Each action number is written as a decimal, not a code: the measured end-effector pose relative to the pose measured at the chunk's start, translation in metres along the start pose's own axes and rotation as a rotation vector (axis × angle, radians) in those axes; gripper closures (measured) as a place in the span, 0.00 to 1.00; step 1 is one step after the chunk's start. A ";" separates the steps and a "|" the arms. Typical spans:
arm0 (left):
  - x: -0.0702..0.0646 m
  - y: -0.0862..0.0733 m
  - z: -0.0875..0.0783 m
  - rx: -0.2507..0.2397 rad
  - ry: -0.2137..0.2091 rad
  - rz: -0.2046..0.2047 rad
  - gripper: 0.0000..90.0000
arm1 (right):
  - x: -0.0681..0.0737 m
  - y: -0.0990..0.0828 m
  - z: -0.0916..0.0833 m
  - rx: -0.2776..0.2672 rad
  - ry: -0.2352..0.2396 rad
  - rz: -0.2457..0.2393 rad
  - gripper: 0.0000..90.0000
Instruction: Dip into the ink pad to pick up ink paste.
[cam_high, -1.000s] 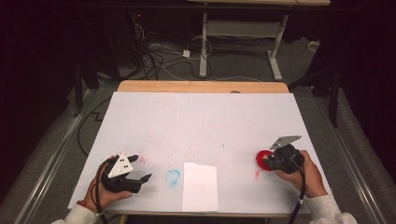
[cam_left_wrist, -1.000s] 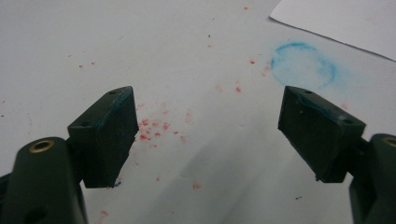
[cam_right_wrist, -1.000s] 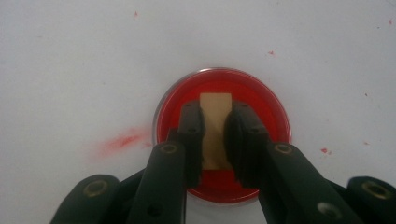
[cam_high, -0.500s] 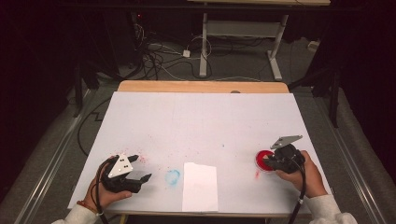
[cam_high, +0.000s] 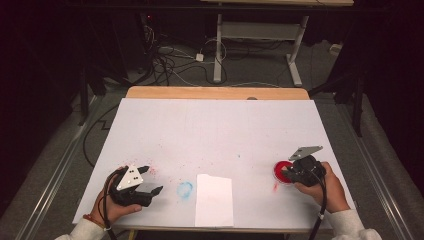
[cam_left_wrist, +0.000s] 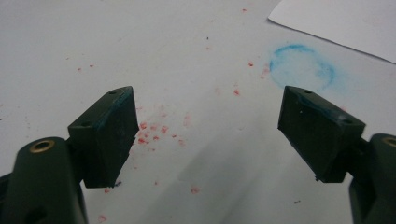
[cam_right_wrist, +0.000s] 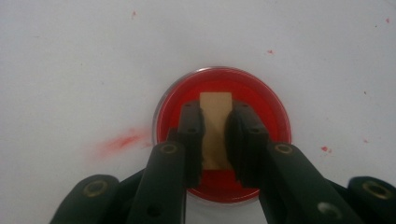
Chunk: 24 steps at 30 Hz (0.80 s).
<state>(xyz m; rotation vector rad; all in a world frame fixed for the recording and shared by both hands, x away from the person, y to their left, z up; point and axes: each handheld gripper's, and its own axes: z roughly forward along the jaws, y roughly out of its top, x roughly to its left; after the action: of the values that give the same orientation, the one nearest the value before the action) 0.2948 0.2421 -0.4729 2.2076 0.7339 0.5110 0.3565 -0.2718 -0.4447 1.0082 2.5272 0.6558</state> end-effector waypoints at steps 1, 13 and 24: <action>0.000 0.000 0.000 0.002 0.002 -0.001 0.21 | 0.001 0.000 0.000 0.004 -0.005 0.002 0.85; 0.002 -0.004 -0.001 0.008 0.006 -0.015 0.21 | -0.003 0.003 -0.014 -0.066 -0.014 0.001 0.85; 0.005 -0.006 0.001 0.011 0.003 -0.031 0.21 | -0.006 0.008 -0.029 -0.140 -0.017 0.001 0.85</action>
<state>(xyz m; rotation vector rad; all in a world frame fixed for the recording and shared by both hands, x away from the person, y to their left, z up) 0.2968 0.2480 -0.4774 2.2021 0.7730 0.4962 0.3513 -0.2790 -0.4150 0.9617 2.4289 0.8082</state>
